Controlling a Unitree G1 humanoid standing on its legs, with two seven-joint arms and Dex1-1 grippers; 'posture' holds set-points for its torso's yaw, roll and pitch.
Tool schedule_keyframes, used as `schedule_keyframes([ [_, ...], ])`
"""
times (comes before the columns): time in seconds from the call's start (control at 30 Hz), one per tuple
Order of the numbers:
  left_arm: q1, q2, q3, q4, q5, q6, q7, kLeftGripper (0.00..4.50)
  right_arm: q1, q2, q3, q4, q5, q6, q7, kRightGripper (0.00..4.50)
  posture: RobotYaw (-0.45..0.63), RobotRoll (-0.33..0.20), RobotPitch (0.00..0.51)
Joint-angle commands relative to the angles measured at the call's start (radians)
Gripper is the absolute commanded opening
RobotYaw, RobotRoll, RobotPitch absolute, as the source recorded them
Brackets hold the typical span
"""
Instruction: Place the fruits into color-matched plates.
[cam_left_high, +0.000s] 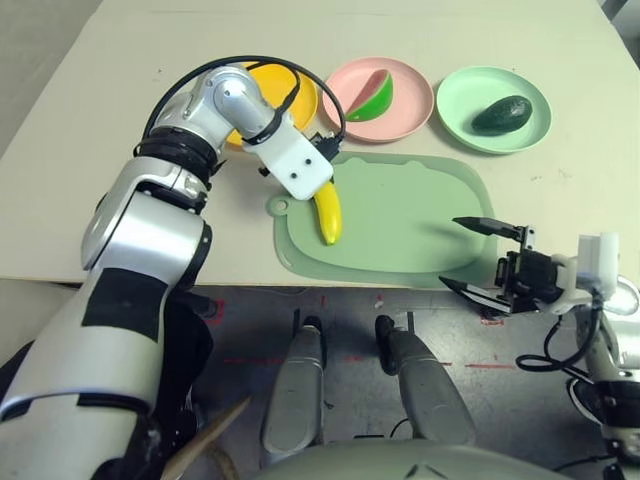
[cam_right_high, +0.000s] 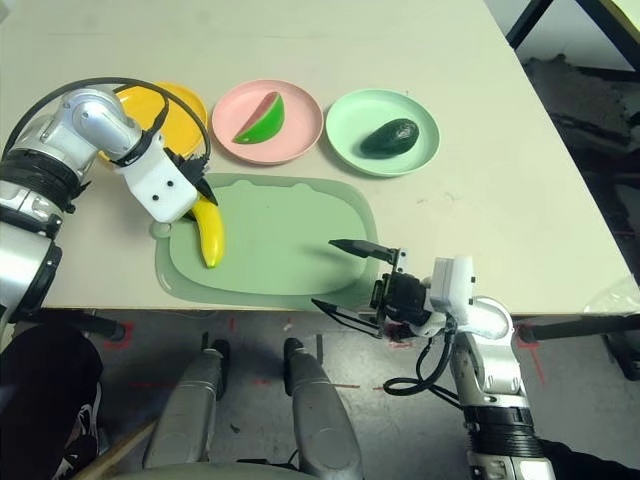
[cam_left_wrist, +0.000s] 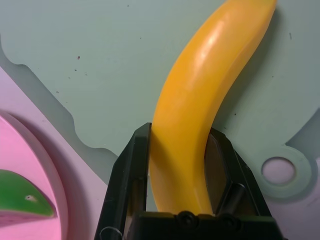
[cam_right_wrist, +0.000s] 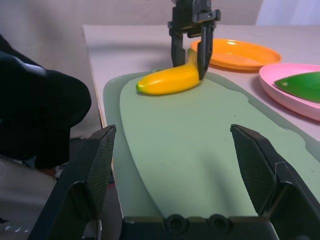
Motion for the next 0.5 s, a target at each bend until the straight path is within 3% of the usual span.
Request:
schedule_keyframes([
  [0.03, -0.061, 0.059, 0.020, -0.009, -0.031, 0.040, -0.010, 1.61, 0.025, 0.009, 0.010, -0.050, 0.013, 0.028, -0.038, 4.50, -0.12, 0.000, 0.307],
  [0.3, -0.193, 0.216, 0.065, 0.028, 0.122, 0.127, 0.182, 1.61, 0.096, 0.060, 0.060, -0.242, -0.044, 0.138, -0.270, 4.50, -0.09, 0.000, 0.318],
  [0.5, -0.191, 0.300, 0.042, 0.088, 0.278, 0.217, 0.457, 1.61, 0.148, 0.083, 0.076, -0.352, -0.094, 0.218, -0.444, 4.50, -0.09, 0.000, 0.324],
])
